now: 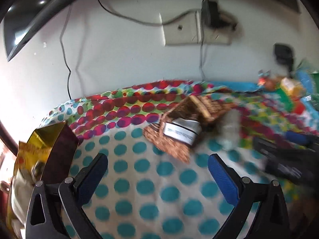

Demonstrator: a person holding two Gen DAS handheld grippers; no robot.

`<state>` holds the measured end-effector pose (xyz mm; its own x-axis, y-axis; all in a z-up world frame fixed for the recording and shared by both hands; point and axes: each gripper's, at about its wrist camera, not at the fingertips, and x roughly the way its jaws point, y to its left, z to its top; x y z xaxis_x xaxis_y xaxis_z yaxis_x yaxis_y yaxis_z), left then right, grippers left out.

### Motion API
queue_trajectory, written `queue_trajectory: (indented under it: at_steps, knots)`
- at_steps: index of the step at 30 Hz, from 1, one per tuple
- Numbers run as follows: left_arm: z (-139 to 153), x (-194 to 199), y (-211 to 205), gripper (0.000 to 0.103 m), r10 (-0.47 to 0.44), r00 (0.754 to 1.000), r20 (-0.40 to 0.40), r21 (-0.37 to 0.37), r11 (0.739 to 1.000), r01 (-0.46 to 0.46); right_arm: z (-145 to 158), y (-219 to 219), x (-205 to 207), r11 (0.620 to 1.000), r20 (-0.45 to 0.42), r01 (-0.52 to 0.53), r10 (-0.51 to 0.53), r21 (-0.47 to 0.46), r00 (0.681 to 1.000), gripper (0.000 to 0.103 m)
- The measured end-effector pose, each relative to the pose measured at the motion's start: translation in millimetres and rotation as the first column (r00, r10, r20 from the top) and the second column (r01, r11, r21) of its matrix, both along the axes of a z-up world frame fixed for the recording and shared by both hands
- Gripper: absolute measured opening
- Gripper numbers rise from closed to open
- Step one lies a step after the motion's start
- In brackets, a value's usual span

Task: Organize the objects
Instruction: 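Grasp the brown snack bag with the left gripper and lift it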

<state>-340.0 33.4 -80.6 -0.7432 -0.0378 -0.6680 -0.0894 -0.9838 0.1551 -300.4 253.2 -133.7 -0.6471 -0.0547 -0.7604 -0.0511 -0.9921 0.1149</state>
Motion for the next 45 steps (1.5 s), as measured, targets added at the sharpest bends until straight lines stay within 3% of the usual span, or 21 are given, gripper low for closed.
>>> queue_trajectory:
  at_steps: [3, 7, 20, 23, 25, 28, 30, 34, 37, 45]
  knots:
    - [1, -19, 6, 0.103, -0.008, 1.0, -0.023, -0.029, 1.0, 0.008, -1, -2, -2, 1.0, 0.012, -0.009, 0.009, -0.004, 1.0, 0.1]
    - [-4, -46, 13, 0.103, -0.03, 0.998, 0.046, -0.023, 0.999, 0.032, -1, -4, -3, 1.0, 0.019, -0.022, 0.022, -0.007, 1.0, 0.1]
    - [-28, -94, 28, 0.103, -0.005, 0.993, 0.12, -0.077, 0.997, 0.015, 7, -9, 0, 0.999, -0.011, -0.035, 0.036, 0.024, 0.999, 0.1]
    - [-35, -98, 25, 0.103, 0.011, 0.991, 0.131, -0.053, 0.999, -0.005, 7, -10, 0, 0.999, -0.016, -0.037, 0.038, 0.031, 0.999, 0.1]
    - [-34, -100, 22, 0.09, 0.027, 0.991, 0.13, -0.035, 0.999, -0.023, 7, -11, 1, 0.998, -0.02, -0.041, 0.041, 0.037, 0.999, 0.1]
    - [-30, -95, 23, 0.074, 0.035, 0.995, 0.092, -0.051, 0.998, -0.031, 7, -12, 2, 0.998, -0.028, -0.046, 0.047, 0.042, 0.998, 0.1]
    - [-24, -87, 23, 0.052, 0.033, 0.998, 0.051, -0.038, 0.999, -0.031, 9, -13, 3, 0.998, -0.039, -0.051, 0.053, 0.046, 0.998, 0.1]
    - [-14, -69, 5, 0.05, 0.092, 0.995, 0.026, 0.046, 0.995, -0.093, 11, -21, 4, 0.994, -0.044, -0.068, 0.072, 0.082, 0.996, 0.1]
    - [-8, -49, -9, 0.05, 0.106, 0.994, 0.005, 0.068, 0.992, -0.106, 12, -25, 4, 0.991, -0.048, -0.067, 0.073, 0.115, 0.996, 0.1]
    - [22, 34, -63, 0.05, 0.16, 0.987, -0.025, 0.22, 0.964, -0.15, 9, -27, 1, 0.989, -0.025, -0.089, 0.092, 0.117, 0.995, 0.101]
